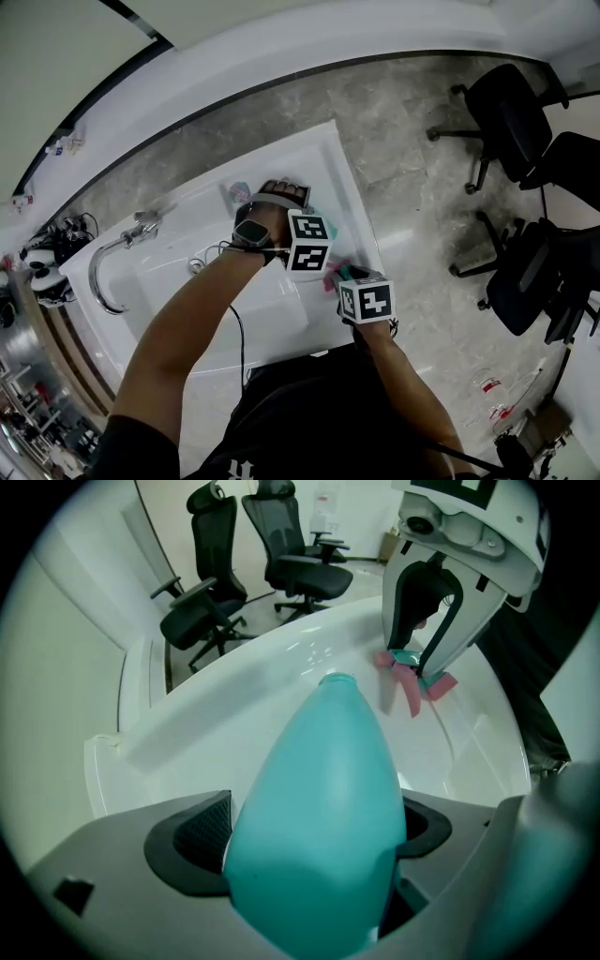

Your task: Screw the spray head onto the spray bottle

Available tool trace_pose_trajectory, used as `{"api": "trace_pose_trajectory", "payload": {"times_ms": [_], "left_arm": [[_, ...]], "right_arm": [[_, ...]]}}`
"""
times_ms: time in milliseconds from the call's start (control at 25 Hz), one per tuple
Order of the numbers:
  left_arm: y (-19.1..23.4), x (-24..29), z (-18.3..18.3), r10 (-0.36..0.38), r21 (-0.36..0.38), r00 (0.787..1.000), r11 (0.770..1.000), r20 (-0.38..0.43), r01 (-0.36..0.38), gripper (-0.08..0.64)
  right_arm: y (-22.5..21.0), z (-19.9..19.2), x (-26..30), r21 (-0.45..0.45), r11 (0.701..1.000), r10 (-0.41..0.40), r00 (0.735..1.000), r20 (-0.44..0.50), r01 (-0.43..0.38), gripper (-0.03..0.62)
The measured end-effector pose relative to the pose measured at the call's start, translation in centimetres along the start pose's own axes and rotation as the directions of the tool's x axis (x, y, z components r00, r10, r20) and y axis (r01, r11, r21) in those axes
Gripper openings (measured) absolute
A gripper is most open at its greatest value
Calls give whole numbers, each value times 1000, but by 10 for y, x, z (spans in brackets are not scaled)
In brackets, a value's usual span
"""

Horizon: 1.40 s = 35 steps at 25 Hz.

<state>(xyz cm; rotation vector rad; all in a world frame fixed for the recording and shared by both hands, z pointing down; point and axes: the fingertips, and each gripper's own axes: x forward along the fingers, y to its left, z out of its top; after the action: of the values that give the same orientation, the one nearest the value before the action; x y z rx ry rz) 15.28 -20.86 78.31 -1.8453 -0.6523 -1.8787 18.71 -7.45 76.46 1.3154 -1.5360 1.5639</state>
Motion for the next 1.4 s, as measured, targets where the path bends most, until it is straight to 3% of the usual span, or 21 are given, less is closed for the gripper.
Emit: {"api": "trace_pose_trajectory", "payload": {"times_ms": [240, 560, 720, 840, 960, 1080, 1160, 1240, 1400], "left_arm": [[1, -3, -4, 31, 4, 996, 999, 81, -32, 472], [-7, -13, -16, 74, -184, 983, 982, 169, -43, 468], [-19, -43, -16, 104, -304, 965, 952, 243, -26, 469], [-26, -88, -11, 183, -407, 927, 913, 327, -37, 469], [-32, -146, -7, 310, -512, 859, 856, 407, -67, 469], [-44, -210, -5, 451, -609, 765, 787, 460, -98, 469], [-54, -252, -6, 539, -665, 685, 739, 490, -106, 469], [-66, -292, -7, 615, -717, 593, 691, 520, -89, 469], [-89, -352, -11, 729, -799, 404, 601, 553, 10, 469]], "right_arm": [[3, 0, -10, 20, 995, 98, 993, 71, -100, 143], [11, 5, -43, -13, 986, 164, 978, 133, -164, 143], [28, 13, -77, -87, 977, 208, 960, 187, -195, 143], [47, 20, -117, -162, 965, 243, 941, 237, -208, 143], [71, 31, -167, -262, 942, 284, 914, 291, -209, 143], [97, 41, -225, -379, 907, 326, 879, 349, -185, 144], [115, 50, -264, -463, 875, 349, 850, 395, -144, 143], [132, 61, -303, -543, 835, 367, 818, 442, -82, 143], [168, 78, -380, -672, 738, 425, 729, 536, 64, 143]]}}
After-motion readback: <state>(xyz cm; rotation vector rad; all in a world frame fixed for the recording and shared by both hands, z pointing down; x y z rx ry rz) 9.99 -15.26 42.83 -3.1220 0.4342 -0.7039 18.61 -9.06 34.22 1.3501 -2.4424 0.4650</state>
